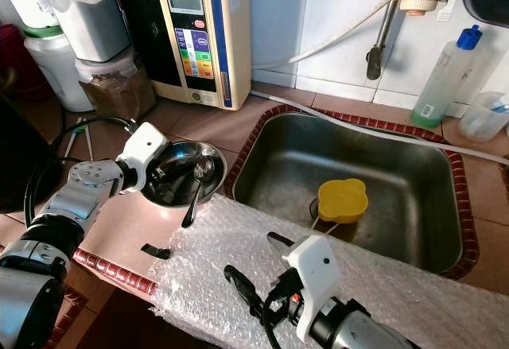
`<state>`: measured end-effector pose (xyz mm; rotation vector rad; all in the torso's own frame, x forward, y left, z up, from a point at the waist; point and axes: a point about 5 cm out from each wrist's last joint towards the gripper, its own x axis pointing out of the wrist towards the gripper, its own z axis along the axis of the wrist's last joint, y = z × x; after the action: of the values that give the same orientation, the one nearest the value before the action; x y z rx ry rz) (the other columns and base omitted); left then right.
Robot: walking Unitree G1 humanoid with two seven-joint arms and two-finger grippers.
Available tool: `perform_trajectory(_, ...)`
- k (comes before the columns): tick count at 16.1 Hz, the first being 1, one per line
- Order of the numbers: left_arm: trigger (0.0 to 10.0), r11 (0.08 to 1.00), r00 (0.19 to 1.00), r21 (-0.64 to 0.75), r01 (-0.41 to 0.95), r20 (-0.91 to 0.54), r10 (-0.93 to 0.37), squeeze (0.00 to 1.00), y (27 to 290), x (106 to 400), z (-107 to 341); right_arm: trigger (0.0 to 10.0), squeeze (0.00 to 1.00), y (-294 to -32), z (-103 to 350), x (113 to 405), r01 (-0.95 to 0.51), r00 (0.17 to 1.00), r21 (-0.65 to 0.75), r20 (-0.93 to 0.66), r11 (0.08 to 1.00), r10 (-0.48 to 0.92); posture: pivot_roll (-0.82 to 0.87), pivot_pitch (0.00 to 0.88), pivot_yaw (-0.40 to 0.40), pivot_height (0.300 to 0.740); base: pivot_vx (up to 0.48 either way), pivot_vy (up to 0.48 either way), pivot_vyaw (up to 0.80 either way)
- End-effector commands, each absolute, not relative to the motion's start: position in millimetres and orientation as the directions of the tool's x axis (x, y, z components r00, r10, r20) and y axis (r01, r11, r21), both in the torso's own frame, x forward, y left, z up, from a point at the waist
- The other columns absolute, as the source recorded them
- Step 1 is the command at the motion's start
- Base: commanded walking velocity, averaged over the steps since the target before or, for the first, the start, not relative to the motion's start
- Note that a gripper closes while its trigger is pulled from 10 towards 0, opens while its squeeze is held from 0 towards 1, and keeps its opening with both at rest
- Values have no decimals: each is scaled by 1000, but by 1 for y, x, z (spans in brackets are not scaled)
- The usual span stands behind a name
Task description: Kitchen organization
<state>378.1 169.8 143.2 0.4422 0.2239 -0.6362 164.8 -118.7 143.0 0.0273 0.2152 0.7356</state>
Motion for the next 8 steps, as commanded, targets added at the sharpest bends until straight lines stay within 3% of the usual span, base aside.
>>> perform_trajectory(1,10000,706,800,376,600,-272,-535,0,169,383,159,10000,0,-118,149,163,-672,719,85,-165,736,675,-81,67,88,740,0,0,0)
perform_trajectory(5,10000,701,785,355,618,-232,-574,0,169,380,160,10000,0,-119,148,163,-668,723,81,-165,740,671,-79,67,88,740,0,0,0)
perform_trajectory(6,10000,691,767,335,641,-239,-596,1000,170,377,158,10000,0,-119,148,163,-668,723,81,-166,740,671,-79,67,88,740,0,0,0)
perform_trajectory(8,10000,681,764,348,644,-251,-594,1000,173,377,158,10000,0,-119,148,164,-670,721,81,-166,738,673,-72,65,84,740,0,0,0)
